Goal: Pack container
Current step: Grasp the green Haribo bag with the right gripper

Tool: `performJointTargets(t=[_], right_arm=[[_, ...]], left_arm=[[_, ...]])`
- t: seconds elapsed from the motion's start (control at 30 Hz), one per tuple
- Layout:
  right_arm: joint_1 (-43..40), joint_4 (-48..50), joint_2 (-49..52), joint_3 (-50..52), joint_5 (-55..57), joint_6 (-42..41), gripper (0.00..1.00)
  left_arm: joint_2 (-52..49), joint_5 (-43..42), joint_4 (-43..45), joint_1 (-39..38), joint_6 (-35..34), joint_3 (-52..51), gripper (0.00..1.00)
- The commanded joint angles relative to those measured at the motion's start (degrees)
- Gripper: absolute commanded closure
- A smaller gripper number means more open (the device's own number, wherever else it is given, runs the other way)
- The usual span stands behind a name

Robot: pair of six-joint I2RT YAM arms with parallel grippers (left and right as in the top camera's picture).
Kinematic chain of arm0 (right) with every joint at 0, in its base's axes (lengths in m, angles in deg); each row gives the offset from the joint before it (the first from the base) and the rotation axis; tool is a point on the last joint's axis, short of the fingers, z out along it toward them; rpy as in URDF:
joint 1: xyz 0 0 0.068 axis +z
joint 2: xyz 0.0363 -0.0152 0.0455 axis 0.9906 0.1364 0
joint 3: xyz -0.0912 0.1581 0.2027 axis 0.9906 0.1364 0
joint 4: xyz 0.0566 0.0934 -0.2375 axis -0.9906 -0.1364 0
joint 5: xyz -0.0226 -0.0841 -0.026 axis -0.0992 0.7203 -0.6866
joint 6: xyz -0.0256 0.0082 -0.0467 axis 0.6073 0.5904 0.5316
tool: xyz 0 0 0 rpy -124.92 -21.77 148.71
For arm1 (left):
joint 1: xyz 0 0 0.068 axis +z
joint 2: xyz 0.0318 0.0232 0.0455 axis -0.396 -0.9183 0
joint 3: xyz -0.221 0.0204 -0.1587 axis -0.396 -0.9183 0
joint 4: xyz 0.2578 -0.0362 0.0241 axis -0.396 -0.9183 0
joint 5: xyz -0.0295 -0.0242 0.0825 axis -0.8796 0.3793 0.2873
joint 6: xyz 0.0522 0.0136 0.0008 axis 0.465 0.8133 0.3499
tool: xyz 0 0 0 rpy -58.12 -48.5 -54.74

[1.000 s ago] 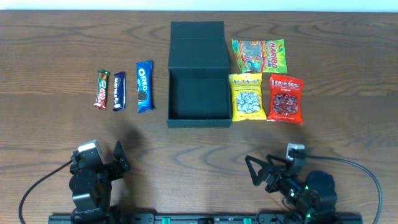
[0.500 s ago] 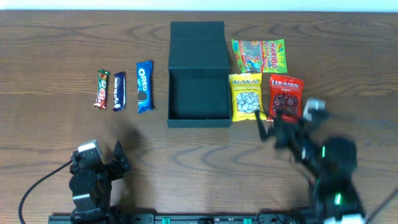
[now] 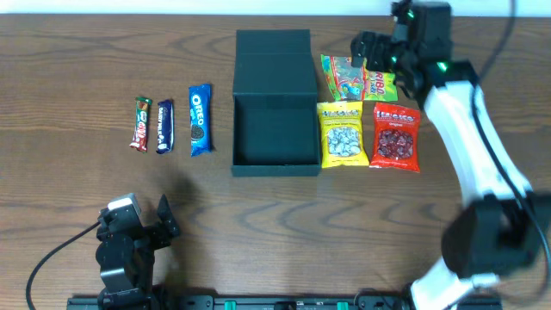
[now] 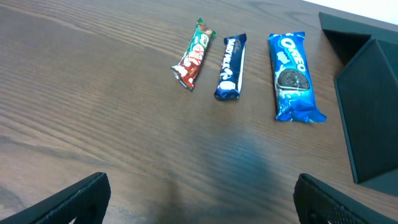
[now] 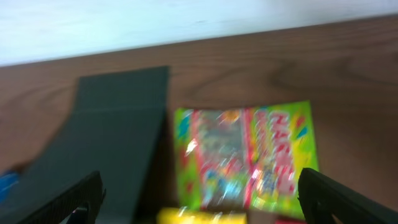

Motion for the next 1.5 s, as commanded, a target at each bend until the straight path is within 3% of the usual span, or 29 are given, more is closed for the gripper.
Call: performJointTargets(t=[0.0, 0.37, 0.53, 0.63, 0.77, 0.83, 0.87, 0.9, 0.93, 0.97, 1.03, 1.07, 1.47], right_arm=[[-0.8, 1.3, 7.4, -5.1, 6.8, 2.8, 0.01], [-0.5, 6.1, 22.2, -6.8, 8.3, 2.6, 0.03], [-0.5, 6.4, 25.9, -6.8, 8.3, 2.6, 0.12], [-0.5, 5.7, 27.1, -6.8, 8.3, 2.6, 0.34], [-0.5, 5.4, 27.2, -6.8, 8.3, 2.6, 0.82], [-0.5, 5.0, 27.2, -6.8, 8.3, 2.6, 0.99], [-0.5, 4.6, 27.2, -6.8, 8.3, 2.6, 0.99], [-0.5, 4.0, 27.2, -6.8, 8.3, 2.6, 0.98], [-0.5, 3.6, 27.2, -6.8, 8.3, 2.6, 0.87], [-0.5, 3.1, 27.2, -6.8, 8.3, 2.6, 0.52], [-0.5, 1.6, 26.8, -6.8, 8.2, 2.6, 0.04], [-0.5, 0.9, 26.4, -6.8, 8.2, 2.6, 0.01], [-0.5, -0.9, 24.0, -6.9, 3.5, 1.6, 0.01]], left_arm=[[0.3, 0.2, 0.0, 0.3, 0.8, -0.8, 0.05], [0.3, 0.2, 0.0, 0.3, 0.8, -0.8, 0.05], [0.3, 0.2, 0.0, 0.3, 0.8, -0.8, 0.05], [0.3, 0.2, 0.0, 0.3, 0.8, -0.8, 0.05], [0.3, 0.2, 0.0, 0.3, 0.8, -0.8, 0.05], [0.3, 0.2, 0.0, 0.3, 0.8, -0.8, 0.05], [0.3, 0.2, 0.0, 0.3, 0.8, -0.8, 0.05], [0.3, 0.2, 0.0, 0.3, 0.8, -0.8, 0.05], [0.3, 0.2, 0.0, 0.3, 0.8, -0.8, 0.05], [0.3, 0.2, 0.0, 0.3, 0.8, -0.8, 0.05], [0.3, 0.2, 0.0, 0.3, 0.8, -0.8, 0.05], [0.3, 0.2, 0.0, 0.3, 0.8, -0.8, 0.05], [0.3, 0.2, 0.0, 0.3, 0.8, -0.8, 0.05]])
